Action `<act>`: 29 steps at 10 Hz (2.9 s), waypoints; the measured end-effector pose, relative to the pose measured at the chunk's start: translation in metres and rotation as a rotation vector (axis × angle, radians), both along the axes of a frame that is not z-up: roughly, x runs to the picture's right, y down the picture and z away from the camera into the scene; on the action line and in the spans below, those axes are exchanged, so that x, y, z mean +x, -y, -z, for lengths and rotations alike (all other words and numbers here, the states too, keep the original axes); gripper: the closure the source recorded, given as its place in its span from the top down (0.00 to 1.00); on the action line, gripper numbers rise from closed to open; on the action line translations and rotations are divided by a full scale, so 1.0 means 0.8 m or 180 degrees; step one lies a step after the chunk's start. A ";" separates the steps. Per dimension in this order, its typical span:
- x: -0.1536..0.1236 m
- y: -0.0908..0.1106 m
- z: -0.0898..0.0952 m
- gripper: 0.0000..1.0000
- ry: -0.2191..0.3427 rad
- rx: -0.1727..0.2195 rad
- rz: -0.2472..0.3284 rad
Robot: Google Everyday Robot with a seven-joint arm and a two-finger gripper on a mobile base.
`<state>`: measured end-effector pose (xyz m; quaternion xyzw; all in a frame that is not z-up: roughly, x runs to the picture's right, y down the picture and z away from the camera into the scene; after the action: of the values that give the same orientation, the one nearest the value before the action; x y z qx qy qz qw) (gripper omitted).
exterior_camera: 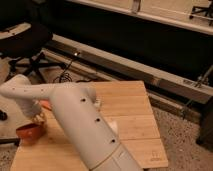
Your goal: Drag the ceramic bowl in a circle
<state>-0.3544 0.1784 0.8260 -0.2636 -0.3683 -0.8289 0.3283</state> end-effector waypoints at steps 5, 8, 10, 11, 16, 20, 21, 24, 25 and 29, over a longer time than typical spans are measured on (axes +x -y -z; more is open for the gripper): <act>0.110 0.034 -0.014 0.00 -0.0336 0.0150 -0.0016; 0.175 0.005 0.010 0.00 -0.0431 0.0185 0.0153; 0.225 -0.016 0.028 0.00 -0.0553 0.0197 0.0254; 0.251 -0.025 0.035 0.00 -0.0630 0.0189 0.0279; 0.272 -0.096 0.090 0.00 -0.0429 -0.0013 0.0714; 0.222 -0.174 0.154 0.00 0.0132 -0.0192 0.1285; 0.203 -0.190 0.169 0.00 0.0274 -0.0221 0.1380; 0.129 -0.216 0.205 0.00 0.0640 -0.0264 0.1427; 0.092 -0.215 0.212 0.00 0.0759 -0.0227 0.1370; -0.023 -0.204 0.232 0.00 0.1100 -0.0176 0.1200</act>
<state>-0.3728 0.3417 0.6402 -0.1910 -0.3857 -0.8978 0.0928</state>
